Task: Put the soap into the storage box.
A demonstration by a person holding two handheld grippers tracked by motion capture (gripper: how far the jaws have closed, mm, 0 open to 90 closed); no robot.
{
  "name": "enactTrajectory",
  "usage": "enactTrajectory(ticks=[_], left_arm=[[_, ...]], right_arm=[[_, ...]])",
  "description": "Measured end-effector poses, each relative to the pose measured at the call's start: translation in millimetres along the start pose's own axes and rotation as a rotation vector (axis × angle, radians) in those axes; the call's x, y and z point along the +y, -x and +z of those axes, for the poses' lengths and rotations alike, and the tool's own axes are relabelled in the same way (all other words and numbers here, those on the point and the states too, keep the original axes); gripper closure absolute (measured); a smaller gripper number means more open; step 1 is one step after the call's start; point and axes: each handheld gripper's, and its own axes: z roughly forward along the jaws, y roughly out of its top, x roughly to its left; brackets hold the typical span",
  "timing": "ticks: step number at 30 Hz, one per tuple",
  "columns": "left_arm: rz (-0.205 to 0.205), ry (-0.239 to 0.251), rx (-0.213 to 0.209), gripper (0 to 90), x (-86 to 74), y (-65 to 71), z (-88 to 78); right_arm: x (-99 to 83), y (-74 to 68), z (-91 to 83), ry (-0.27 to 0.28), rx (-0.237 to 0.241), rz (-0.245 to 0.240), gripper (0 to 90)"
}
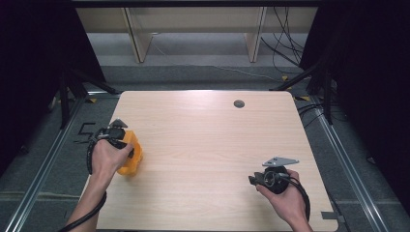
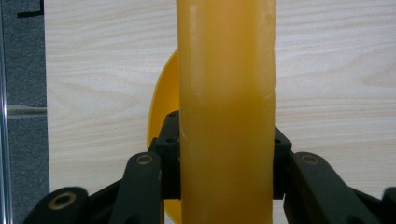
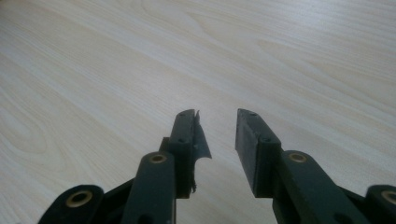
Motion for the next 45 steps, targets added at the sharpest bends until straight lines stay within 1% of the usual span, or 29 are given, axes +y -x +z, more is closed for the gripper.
enactTrajectory(ticks=[2, 3, 5, 6, 8, 9, 11, 12, 13, 15, 20, 21, 22, 23, 24, 26, 27, 28, 29, 30, 31, 32, 33, 35, 37, 39, 40, 44, 45], left_arm=[[0.0, 0.001, 0.001, 60.5, -0.3, 0.1, -0.7], [-0.01, 0.011, 0.004, 60.5, -1.0, 1.3, -1.3], [0.001, 0.015, -0.004, 60.5, -1.4, 1.4, -2.8], [-0.001, 0.011, -0.005, 60.5, -1.2, 1.9, -3.7], [0.004, 0.013, 0.004, 60.5, -1.0, 2.8, -5.3], [0.005, 0.012, 0.003, 60.5, -0.9, 2.8, -5.6], [0.005, 0.008, 0.001, 60.5, -0.7, 2.8, -5.8], [0.006, 0.009, 0.005, 60.5, -1.1, 3.1, -5.6], [0.005, 0.009, 0.002, 60.5, -1.7, 3.2, -5.6], [0.003, -0.002, 0.002, 60.5, -1.6, 3.6, -7.0], [-0.001, 0.015, 0.01, 60.5, -3.7, 3.2, -10.5], [-0.002, 0.002, 0.014, 60.5, -3.3, 3.2, -12.3], [0.002, 0.012, 0.01, 60.5, -4.4, 2.7, -12.5], [0.002, -0.002, 0.012, 60.5, -4.0, 2.7, -13.8], [-0.007, 0.005, 0.01, 60.4, -4.4, 3.4, -13.4], [0.01, -0.003, 0.012, 60.4, -5.5, 2.7, -13.5], [0.005, -0.009, 0.013, 60.4, -5.2, 3.4, -13.7], [0.002, -0.01, 0.017, 60.4, -5.1, 3.7, -13.5], [0.0, -0.016, 0.016, 60.5, -4.9, 3.6, -13.5], [0.002, -0.009, 0.017, 60.5, -5.7, 3.6, -12.9], [0.005, -0.017, 0.015, 60.5, -5.8, 3.5, -13.0], [0.003, -0.023, 0.015, 60.5, -5.6, 3.7, -12.7], [-0.005, -0.023, 0.016, 60.4, -5.6, 4.0, -12.0], [0.003, -0.027, 0.022, 60.4, -6.4, 3.3, -11.0], [-0.012, -0.033, 0.02, 60.4, -6.3, 3.6, -9.3], [-0.014, -0.035, 0.019, 60.4, -6.7, 3.2, -7.6], [-0.005, -0.031, 0.018, 60.4, -7.2, 2.5, -6.2], [-0.004, -0.044, 0.018, 60.4, -7.5, 2.0, -0.5], [0.005, -0.05, 0.017, 60.4, -7.9, 1.5, 1.6]], right_arm=[[0.0, -0.1, 0.0, 0.001, 0.001, -0.001, 68.7], [0.1, 0.1, -0.2, 0.0, 0.002, -0.001, 68.7], [0.1, 0.3, 0.0, -0.001, 0.002, -0.001, 68.7], [0.0, 0.2, 0.0, 0.001, 0.001, 0.001, 68.7], [0.0, -0.2, 0.2, 0.002, -0.002, 0.0, 68.7], [0.2, 0.7, 0.8, 0.011, -0.002, -0.018, 68.7], [0.1, 1.3, 1.0, 0.015, 0.0, -0.028, 68.7], [0.1, 1.4, 1.1, 0.015, 0.0, -0.025, 68.7], [0.0, -0.3, 0.0, -0.004, 0.002, 0.006, 68.7], [0.0, 0.2, -0.1, -0.002, 0.002, 0.0, 68.7], [-0.1, -0.2, 0.2, 0.001, -0.002, -0.002, 68.7], [-0.1, -0.2, 0.2, 0.001, -0.002, -0.002, 68.7], [-0.2, -0.2, 0.1, 0.0, -0.002, -0.002, 68.7], [-0.2, -0.2, 0.2, 0.0, -0.001, 0.001, 68.7], [-0.1, -0.1, 0.4, -0.001, 0.0, 0.0, 68.7], [-0.1, -0.3, 0.3, -0.002, -0.002, -0.003, 68.7], [-0.1, -0.4, 0.3, -0.001, -0.003, -0.003, 68.7], [-0.2, 0.9, 2.1, 0.017, -0.001, -0.022, 68.7], [-0.2, 0.8, 2.2, 0.019, -0.001, -0.021, 68.7], [-0.3, 0.9, 2.2, 0.02, -0.001, -0.021, 68.7], [-0.2, -0.3, 0.8, -0.002, 0.001, -0.001, 68.7], [-0.2, -0.4, 0.5, -0.005, 0.0, 0.004, 68.7], [-0.1, -0.4, 0.6, -0.006, 0.002, 0.006, 68.7], [-0.2, -0.5, 0.5, -0.004, 0.0, 0.004, 68.7], [-0.2, -0.5, 0.5, -0.006, 0.0, 0.003, 68.7], [-0.3, -0.5, 0.5, -0.006, 0.001, 0.003, 68.7], [-0.3, -0.4, 0.6, -0.007, 0.001, 0.003, 68.7], [-0.2, -0.5, 0.7, -0.008, 0.001, 0.004, 68.7], [-0.3, -0.5, 0.8, -0.006, 0.002, 0.005, 68.7]])
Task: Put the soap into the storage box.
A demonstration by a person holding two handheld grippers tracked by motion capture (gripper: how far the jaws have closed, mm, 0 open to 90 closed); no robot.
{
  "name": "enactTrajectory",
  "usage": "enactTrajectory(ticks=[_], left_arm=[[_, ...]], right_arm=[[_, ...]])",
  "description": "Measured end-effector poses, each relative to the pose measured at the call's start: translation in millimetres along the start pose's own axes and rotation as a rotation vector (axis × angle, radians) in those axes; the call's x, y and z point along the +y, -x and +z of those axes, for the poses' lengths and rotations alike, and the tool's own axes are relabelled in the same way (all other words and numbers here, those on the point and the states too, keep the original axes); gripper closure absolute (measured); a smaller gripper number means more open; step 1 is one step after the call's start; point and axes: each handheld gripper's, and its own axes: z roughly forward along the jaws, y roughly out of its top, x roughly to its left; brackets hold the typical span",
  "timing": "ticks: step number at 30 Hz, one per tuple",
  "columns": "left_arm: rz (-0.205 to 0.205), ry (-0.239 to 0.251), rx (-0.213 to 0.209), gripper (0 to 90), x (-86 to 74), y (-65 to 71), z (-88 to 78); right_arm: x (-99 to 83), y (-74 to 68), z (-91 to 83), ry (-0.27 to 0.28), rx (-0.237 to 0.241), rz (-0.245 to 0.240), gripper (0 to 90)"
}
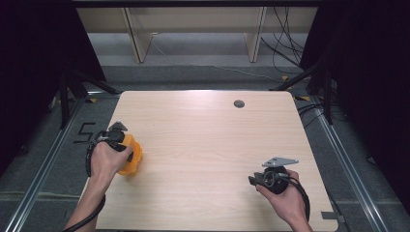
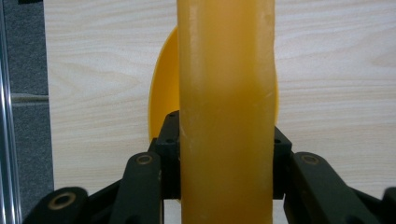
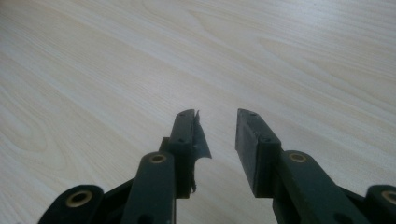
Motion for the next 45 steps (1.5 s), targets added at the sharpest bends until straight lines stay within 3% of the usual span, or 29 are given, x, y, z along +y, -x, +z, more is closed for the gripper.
enactTrajectory(ticks=[10, 14, 15, 20, 21, 28, 29, 31, 32, 33, 34, 37, 39, 41, 42, 43, 45], left_arm=[[0.001, -0.009, -0.013, 60.0, -0.3, 0.0, 6.5], [0.016, 0.049, -0.008, 54.2, -1.5, -1.8, 3.0], [0.02, 0.066, -0.006, 52.5, -1.7, -2.1, 1.4], [0.033, 0.103, -0.045, 42.0, -6.4, -3.2, -9.7], [0.038, 0.107, -0.042, 41.4, -7.6, -3.4, -11.9], [0.067, 0.15, -0.035, 34.6, -15.7, -9.2, -29.5], [0.069, 0.165, -0.041, 34.4, -18.9, -10.3, -33.3], [0.073, 0.204, -0.046, 32.7, -25.5, -11.7, -37.8], [0.081, 0.22, -0.051, 32.3, -28.0, -12.8, -39.2], [0.084, 0.233, -0.054, 32.1, -31.1, -14.1, -41.2], [0.077, 0.268, -0.08, 31.6, -37.8, -16.7, -44.0], [0.086, 0.321, -0.127, 29.7, -52.9, -22.2, -47.2], [0.088, 0.349, -0.171, 28.8, -66.3, -25.6, -44.3], [0.093, 0.371, -0.227, 28.7, -78.8, -29.3, -39.4], [0.088, 0.387, -0.251, 28.7, -88.1, -31.4, -35.2], [0.099, 0.408, -0.261, 28.7, -95.7, -33.5, -31.0], [0.104, 0.493, -0.239, 28.8, -110.5, -34.2, -23.1]], right_arm=[[-0.1, -0.2, 0.3, 0.0, 0.002, -0.001, 68.4], [-0.4, -0.1, 0.7, -0.003, 0.002, -0.002, 68.1], [-0.8, 1.0, 1.2, -0.003, -0.003, -0.022, 68.0], [-0.4, -0.1, 0.4, 0.001, 0.003, 0.002, 67.6], [-0.4, 1.5, 1.5, 0.012, 0.001, -0.021, 67.5], [-0.4, 1.7, 2.4, 0.011, 0.012, -0.027, 66.7], [-0.4, 2.8, 3.7, 0.017, 0.029, -0.036, 66.6], [-0.7, 3.5, 4.5, 0.024, 0.021, -0.051, 66.5], [-0.5, 0.5, 1.2, 0.002, 0.001, -0.01, 66.4], [-0.4, 1.4, 1.8, 0.007, 0.005, -0.019, 66.3], [-0.9, 2.5, 2.6, 0.012, 0.0, -0.034, 66.3], [-0.8, 1.2, 2.0, 0.008, 0.0, -0.016, 66.0], [-1.7, 2.2, 3.8, 0.031, -0.003, -0.029, 65.7], [-1.3, 3.1, 3.6, 0.035, 0.05, -0.012, 65.6], [-1.4, 3.3, 3.6, 0.038, 0.052, -0.012, 65.5], [-0.9, 1.7, 1.8, 0.02, -0.002, -0.016, 65.3], [-1.0, 2.1, 2.1, 0.031, 0.005, -0.024, 64.8]])
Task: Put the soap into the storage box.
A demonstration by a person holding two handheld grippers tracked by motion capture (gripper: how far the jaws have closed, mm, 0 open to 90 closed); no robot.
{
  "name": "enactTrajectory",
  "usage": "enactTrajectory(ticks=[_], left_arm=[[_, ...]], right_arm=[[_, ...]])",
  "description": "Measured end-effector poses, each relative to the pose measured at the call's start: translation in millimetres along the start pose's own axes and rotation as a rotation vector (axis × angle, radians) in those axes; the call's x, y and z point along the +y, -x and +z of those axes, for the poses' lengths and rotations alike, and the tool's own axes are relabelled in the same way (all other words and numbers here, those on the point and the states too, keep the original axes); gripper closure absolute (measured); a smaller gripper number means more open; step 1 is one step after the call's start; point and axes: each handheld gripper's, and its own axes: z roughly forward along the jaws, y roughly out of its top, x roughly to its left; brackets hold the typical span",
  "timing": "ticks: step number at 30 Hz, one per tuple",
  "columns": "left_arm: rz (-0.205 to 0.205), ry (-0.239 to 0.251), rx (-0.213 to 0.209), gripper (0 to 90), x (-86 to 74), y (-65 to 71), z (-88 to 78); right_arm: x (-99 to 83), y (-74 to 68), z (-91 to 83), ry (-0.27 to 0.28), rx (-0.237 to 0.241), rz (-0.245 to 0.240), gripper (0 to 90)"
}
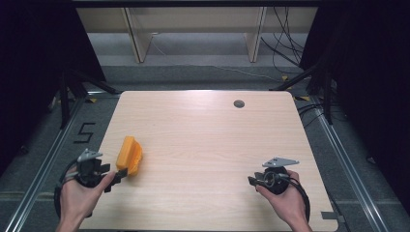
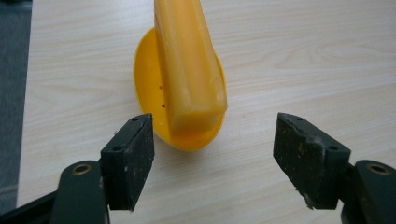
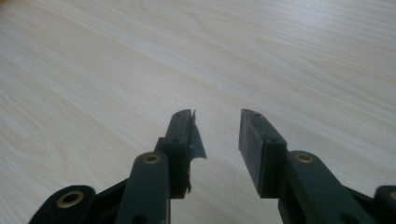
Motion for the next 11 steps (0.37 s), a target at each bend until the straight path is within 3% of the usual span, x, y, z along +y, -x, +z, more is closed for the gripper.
enactTrajectory(ticks=[1, 3, 4, 7, 11], left_arm=[[-0.005, 0.054, 0.018, 28.8, -12.1, 3.3, 2.4], [0.009, 0.1, 0.021, 29.0, -30.6, 3.0, 4.4], [0.021, 0.104, 0.023, 29.0, -38.2, 3.3, 5.7], [0.048, 0.109, 0.012, 28.8, -50.9, 6.2, 8.7], [0.039, 0.112, -0.011, 27.9, -51.6, 10.7, 14.2]], right_arm=[[0.0, 0.3, 0.4, 0.004, 0.002, -0.003, 64.6], [-0.1, 0.2, 0.5, 0.003, -0.002, -0.002, 64.3], [-0.2, -1.8, -1.2, -0.013, -0.015, 0.022, 64.2], [0.5, -0.7, -0.5, -0.006, -0.008, 0.002, 64.0], [0.6, -3.7, -1.2, -0.016, 0.002, 0.045, 63.8]])
